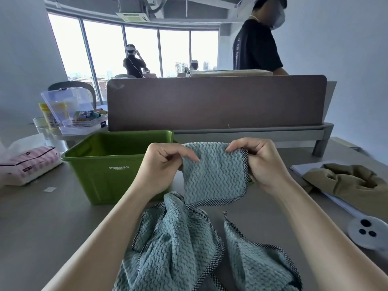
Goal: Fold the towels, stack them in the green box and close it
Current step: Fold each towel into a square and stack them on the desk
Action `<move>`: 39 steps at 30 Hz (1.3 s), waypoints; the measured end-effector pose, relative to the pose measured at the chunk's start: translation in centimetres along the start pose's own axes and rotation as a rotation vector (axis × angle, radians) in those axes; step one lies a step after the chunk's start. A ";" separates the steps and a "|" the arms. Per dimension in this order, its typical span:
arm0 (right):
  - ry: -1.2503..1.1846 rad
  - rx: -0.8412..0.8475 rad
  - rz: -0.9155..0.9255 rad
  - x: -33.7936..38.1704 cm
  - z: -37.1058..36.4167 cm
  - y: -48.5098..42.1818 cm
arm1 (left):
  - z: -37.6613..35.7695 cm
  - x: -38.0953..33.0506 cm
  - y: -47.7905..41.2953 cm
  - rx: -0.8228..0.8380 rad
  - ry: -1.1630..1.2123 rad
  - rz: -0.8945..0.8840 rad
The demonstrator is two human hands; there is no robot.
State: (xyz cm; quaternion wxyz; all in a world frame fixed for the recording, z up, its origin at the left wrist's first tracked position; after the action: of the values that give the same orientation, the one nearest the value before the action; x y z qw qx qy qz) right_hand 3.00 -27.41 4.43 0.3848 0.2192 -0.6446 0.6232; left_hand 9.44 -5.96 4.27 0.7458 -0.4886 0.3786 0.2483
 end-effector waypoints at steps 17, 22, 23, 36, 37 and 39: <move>-0.327 -0.122 -0.187 -0.1 -0.3 -0.1 | 0.2 -0.5 -0.3 0.172 0.513 0.366; -0.380 -0.208 -0.295 0.2 -0.5 0.0 | -0.3 -0.3 0.0 0.052 0.312 0.258; -0.397 -0.179 -0.306 0.3 -0.7 0.1 | -0.4 0.0 0.0 0.018 0.227 0.206; -0.327 -0.182 -0.232 0.7 -1.8 0.4 | -0.3 -0.3 0.5 0.164 0.143 0.259; -0.316 -0.179 -0.245 0.8 -2.0 0.6 | -0.3 -0.4 0.7 0.177 0.147 0.267; -0.273 -0.091 -0.291 0.8 -2.2 0.9 | -0.1 -0.6 1.1 0.192 0.167 0.273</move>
State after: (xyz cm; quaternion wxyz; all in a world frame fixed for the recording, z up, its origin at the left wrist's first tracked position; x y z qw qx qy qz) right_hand 2.31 -24.97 4.30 0.3893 0.3751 -0.6796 0.4958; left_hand 8.23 -5.66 4.16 0.7144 -0.3780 0.5241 0.2685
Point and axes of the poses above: each hand's wrist, its own y-axis away from the middle knuckle, its own z-axis out of the back of the hand, x = y × z, the point moved 1 cm from there along -y, towards the middle knuckle, and after that the axes turned 10 degrees about z, right-handed, at the moved point
